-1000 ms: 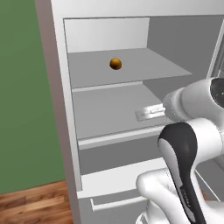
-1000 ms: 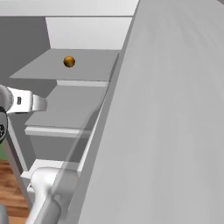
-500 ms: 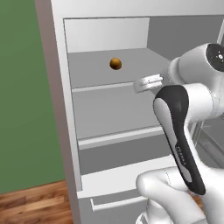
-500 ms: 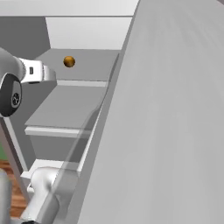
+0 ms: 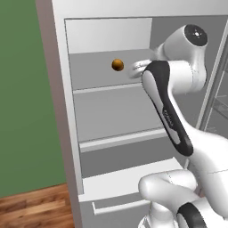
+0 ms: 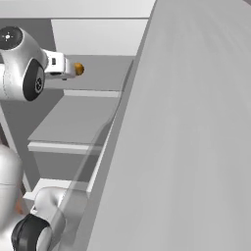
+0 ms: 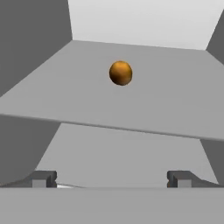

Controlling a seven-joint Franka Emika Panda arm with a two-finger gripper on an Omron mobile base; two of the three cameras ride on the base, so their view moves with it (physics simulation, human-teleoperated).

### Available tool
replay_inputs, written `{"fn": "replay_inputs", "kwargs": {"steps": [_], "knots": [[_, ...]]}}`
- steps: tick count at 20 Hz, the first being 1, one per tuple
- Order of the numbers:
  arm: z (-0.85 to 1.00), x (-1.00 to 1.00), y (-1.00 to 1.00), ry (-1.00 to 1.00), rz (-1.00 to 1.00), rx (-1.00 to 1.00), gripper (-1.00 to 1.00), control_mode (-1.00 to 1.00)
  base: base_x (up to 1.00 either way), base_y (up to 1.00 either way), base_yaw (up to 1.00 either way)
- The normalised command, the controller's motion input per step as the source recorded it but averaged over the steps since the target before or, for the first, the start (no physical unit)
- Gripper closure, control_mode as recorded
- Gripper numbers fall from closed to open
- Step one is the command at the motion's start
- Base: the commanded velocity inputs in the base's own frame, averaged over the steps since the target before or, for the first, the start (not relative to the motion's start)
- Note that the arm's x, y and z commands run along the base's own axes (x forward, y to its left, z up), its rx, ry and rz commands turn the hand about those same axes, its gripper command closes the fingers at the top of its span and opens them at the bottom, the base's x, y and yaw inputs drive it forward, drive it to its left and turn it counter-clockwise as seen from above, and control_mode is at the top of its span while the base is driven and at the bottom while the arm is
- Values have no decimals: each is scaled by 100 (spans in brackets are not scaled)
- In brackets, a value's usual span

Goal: Place the cold items (mango and cucumber) from the fridge in one tupperware on the dining counter. Place the warm items (hot dog and kebab skewer) in the stove area in another tupperware.

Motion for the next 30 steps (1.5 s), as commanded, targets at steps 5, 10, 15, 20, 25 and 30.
{"fn": "replay_inputs", "kwargs": {"steps": [5, 10, 15, 20, 25, 30], "knots": [[-23, 71, 0, 0, 0, 0, -100, -100, 0, 0, 0], [-17, 74, 7, 0, 0, 0, -100, -100, 0, 0, 0], [-11, 72, 21, 0, 0, 0, -100, -100, 0, 0, 0], [-9, 63, 17, 2, 0, 0, -100, -100, 0, 0, 0], [-5, 50, 1, 7, 0, 0, -100, -100, 0, 0, 0], [-5, 50, 0, 14, 0, 0, -100, -100, 0, 0, 0]]}}
